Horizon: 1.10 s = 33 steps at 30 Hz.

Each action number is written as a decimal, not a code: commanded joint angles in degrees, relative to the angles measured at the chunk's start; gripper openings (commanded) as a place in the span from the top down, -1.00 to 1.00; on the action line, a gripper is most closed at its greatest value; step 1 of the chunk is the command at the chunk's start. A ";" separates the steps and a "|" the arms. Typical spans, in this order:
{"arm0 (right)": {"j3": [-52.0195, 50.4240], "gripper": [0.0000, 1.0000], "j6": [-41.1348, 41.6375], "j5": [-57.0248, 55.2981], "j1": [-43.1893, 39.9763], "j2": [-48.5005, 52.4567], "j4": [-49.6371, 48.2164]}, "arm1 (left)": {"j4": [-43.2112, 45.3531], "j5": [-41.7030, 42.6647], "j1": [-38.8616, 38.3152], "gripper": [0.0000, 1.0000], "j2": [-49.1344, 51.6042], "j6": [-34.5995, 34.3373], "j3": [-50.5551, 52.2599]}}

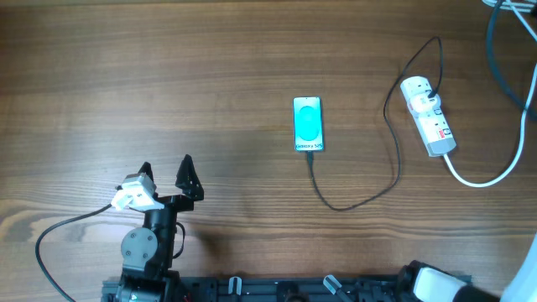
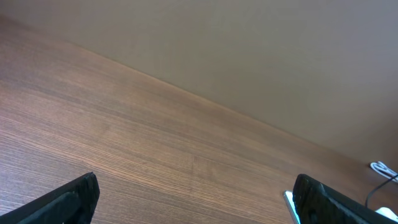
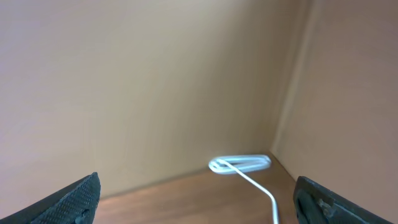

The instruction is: Plug charger to phone and switch on socket

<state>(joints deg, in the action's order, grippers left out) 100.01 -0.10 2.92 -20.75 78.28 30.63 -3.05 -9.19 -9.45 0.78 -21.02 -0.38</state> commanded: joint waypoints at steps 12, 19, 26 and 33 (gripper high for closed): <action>0.74 -0.99 0.24 -0.33 10.80 -3.45 1.14 | -0.26 -0.52 -0.02 -1.00 -0.61 1.29 0.07; -4.76 -0.99 0.24 -0.33 13.05 -3.30 4.04 | -0.26 -0.52 -0.02 -1.00 -0.61 1.29 0.07; -20.20 -1.00 0.24 -0.33 15.54 -3.28 4.22 | -0.26 -0.52 -0.02 -1.00 -0.61 1.29 0.07; -34.45 -1.00 0.22 -0.33 15.56 -3.28 4.37 | -0.26 -0.52 -0.02 -1.00 -0.61 1.31 0.07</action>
<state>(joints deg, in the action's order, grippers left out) 70.43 -0.10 2.92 -5.39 74.89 35.11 -3.05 -9.19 -9.45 0.78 -21.02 -0.38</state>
